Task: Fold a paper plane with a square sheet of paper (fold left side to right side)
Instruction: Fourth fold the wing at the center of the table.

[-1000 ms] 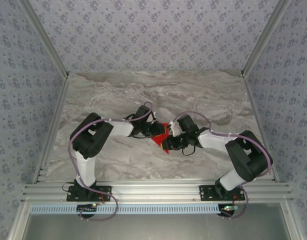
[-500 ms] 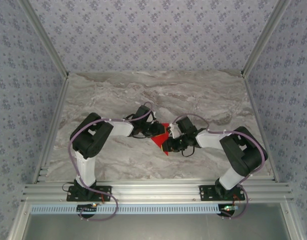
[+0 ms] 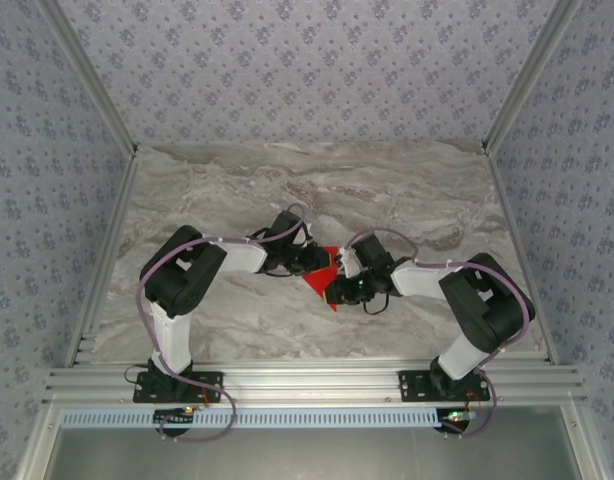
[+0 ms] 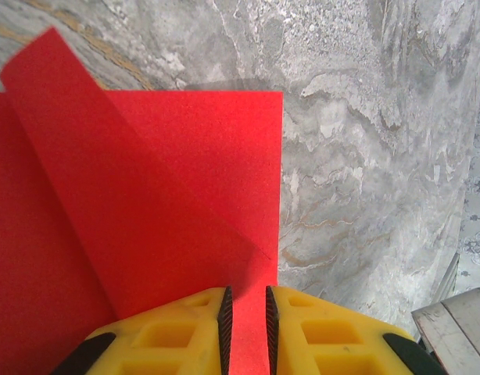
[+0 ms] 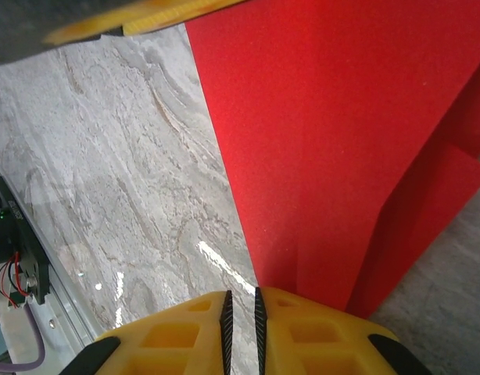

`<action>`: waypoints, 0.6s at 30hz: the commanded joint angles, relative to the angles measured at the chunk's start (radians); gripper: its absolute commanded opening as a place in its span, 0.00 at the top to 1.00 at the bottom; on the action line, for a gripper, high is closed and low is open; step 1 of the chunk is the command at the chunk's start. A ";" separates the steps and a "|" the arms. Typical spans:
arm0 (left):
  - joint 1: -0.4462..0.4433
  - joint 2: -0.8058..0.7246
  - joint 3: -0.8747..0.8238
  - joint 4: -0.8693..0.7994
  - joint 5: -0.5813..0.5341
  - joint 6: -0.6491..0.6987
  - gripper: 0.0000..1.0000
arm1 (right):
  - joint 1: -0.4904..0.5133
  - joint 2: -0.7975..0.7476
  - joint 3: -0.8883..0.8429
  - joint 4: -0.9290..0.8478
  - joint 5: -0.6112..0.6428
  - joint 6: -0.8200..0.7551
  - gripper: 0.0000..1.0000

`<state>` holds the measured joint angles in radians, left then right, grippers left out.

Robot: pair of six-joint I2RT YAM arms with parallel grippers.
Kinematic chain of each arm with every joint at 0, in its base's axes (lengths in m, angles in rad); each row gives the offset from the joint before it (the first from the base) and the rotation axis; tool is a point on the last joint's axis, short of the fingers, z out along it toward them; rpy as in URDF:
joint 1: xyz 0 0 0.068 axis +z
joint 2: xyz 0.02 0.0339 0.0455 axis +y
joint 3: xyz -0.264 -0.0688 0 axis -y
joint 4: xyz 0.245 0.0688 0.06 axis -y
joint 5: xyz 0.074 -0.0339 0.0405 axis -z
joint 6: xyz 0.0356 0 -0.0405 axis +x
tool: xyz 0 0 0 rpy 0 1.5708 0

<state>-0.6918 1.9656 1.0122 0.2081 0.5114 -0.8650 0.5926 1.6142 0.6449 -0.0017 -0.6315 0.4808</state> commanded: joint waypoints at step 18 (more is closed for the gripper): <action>0.020 0.038 -0.041 -0.124 -0.059 0.012 0.79 | 0.026 -0.042 -0.096 -0.166 0.011 -0.021 0.85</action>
<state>-0.6868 1.9656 1.0119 0.2066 0.5121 -0.8650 0.6006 1.5833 0.5949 -0.0048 -0.6209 0.4736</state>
